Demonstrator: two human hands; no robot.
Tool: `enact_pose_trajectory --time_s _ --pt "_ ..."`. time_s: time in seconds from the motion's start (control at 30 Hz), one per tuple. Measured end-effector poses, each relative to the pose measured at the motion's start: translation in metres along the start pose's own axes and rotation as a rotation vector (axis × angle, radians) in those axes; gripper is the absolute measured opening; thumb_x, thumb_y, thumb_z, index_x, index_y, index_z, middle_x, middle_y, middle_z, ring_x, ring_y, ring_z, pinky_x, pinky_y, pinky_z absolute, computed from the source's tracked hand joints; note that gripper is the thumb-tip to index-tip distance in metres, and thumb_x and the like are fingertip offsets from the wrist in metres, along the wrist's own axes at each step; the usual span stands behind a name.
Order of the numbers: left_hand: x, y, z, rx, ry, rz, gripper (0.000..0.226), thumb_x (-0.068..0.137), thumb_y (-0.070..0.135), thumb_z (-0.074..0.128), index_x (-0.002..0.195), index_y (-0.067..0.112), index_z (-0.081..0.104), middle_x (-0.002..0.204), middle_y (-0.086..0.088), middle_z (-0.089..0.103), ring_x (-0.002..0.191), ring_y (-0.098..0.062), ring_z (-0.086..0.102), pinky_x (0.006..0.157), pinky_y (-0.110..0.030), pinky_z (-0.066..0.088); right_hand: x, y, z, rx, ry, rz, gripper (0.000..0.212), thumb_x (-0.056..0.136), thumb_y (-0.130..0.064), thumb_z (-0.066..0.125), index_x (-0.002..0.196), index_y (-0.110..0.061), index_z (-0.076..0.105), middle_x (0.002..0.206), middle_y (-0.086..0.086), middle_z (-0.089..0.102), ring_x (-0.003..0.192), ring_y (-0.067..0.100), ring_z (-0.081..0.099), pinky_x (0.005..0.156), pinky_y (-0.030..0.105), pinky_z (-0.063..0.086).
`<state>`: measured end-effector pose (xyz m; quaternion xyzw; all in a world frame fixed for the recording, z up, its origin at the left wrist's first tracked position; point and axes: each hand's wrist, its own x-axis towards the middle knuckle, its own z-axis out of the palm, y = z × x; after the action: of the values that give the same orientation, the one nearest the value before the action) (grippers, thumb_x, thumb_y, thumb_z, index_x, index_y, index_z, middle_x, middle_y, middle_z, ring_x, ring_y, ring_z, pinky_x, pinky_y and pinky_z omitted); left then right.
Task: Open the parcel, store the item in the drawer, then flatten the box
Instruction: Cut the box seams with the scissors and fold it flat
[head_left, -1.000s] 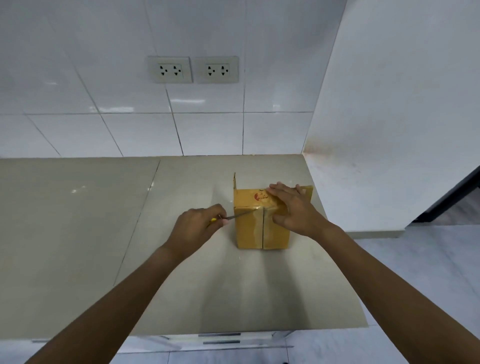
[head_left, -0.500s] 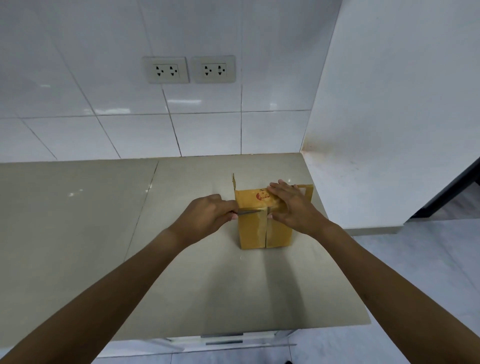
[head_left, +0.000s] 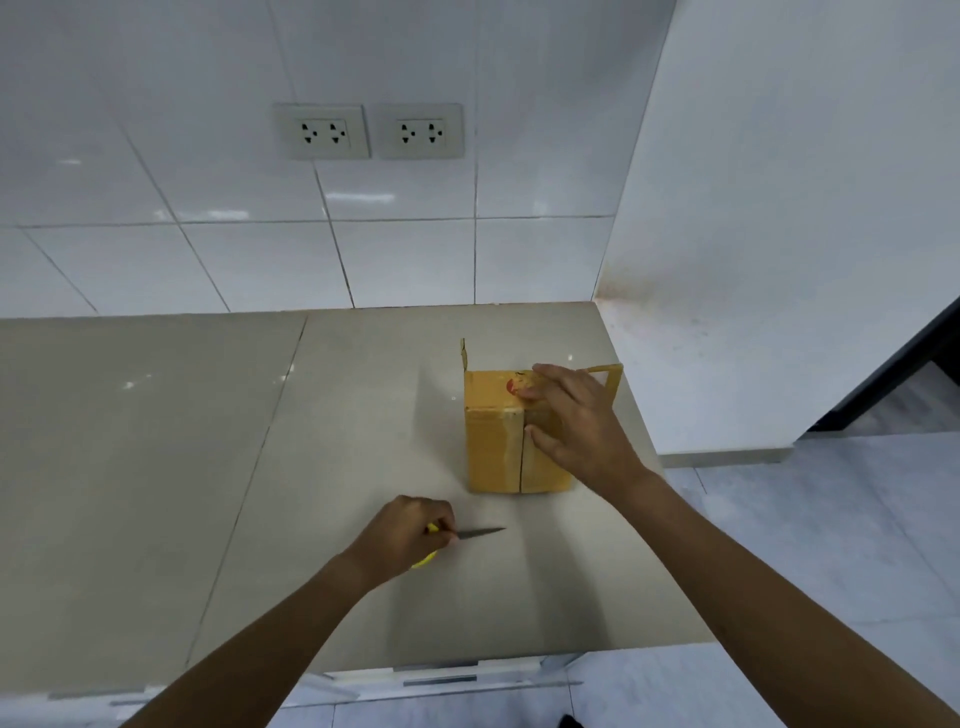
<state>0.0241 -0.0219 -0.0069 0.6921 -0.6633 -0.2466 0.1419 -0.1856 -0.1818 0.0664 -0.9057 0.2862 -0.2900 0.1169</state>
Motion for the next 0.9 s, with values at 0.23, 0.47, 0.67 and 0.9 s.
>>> enact_pose_trajectory --time_s 0.23,0.47,0.67,0.9 --pt "0.013 0.039 -0.015 0.216 0.718 0.262 0.032 0.089 0.015 0.047 0.118 0.02 0.06 0.123 0.002 0.062 0.112 -0.018 0.051 0.086 -0.03 0.036 -0.02 -0.01 0.006 -0.134 0.16 -0.051 0.012 0.086 -0.02 0.067 0.093 -0.01 0.069 0.113 0.009 0.067 0.107 0.028 0.062 0.091 0.046 0.047" --pt "0.075 0.081 -0.064 0.115 0.162 0.207 0.044 0.103 0.039 0.025 0.146 0.036 0.036 0.158 0.011 0.028 0.148 -0.011 0.013 0.118 -0.044 0.017 -0.03 -0.02 0.012 -0.065 0.244 -0.051 0.006 0.089 -0.009 0.065 0.088 -0.007 0.07 0.103 0.007 0.069 0.096 0.026 0.064 0.094 0.044 0.047" --pt "0.086 0.069 -0.055 0.229 0.175 0.192 0.061 0.094 0.06 0.037 0.148 0.035 0.03 0.159 0.008 0.026 0.147 -0.017 0.018 0.117 -0.043 0.025 -0.045 -0.015 0.012 -0.058 0.259 -0.067 0.013 0.091 -0.01 0.064 0.101 -0.008 0.071 0.108 0.008 0.068 0.105 0.025 0.062 0.101 0.045 0.044" --pt "0.09 0.064 -0.043 0.119 0.41 0.058 0.054 0.086 0.055 0.055 0.135 0.033 0.048 0.138 0.0 0.05 0.124 -0.029 0.041 0.096 -0.048 0.045 -0.052 -0.024 0.006 -0.077 0.237 -0.105 0.006 0.09 -0.01 0.061 0.088 -0.011 0.066 0.118 0.005 0.065 0.113 0.022 0.058 0.101 0.047 0.042"
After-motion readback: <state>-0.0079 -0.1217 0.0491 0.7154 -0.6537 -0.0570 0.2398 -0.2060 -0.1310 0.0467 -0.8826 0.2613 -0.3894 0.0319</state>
